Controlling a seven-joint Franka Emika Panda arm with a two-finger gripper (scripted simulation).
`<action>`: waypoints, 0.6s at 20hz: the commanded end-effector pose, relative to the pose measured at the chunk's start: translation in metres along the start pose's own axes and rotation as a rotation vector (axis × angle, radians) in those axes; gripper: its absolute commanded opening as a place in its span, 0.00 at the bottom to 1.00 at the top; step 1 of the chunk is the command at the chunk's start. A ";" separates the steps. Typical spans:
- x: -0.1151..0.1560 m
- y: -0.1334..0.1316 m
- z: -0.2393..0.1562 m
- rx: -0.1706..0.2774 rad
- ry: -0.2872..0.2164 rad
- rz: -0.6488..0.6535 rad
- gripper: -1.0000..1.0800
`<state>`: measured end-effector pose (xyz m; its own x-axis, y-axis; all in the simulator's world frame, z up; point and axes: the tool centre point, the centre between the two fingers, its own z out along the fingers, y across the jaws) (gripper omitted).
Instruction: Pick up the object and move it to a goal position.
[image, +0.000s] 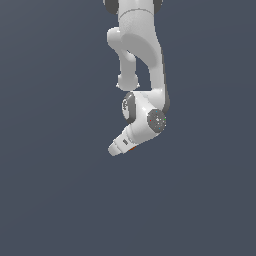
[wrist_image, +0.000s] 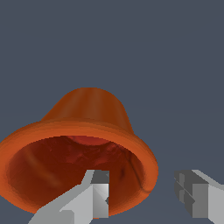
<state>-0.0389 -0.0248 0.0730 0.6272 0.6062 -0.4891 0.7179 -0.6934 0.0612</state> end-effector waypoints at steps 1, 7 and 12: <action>0.000 0.000 0.001 -0.001 0.001 0.000 0.00; 0.000 0.000 0.001 -0.001 0.001 0.000 0.00; 0.001 0.000 0.000 -0.002 0.003 -0.001 0.00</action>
<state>-0.0384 -0.0244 0.0726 0.6277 0.6078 -0.4864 0.7190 -0.6921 0.0630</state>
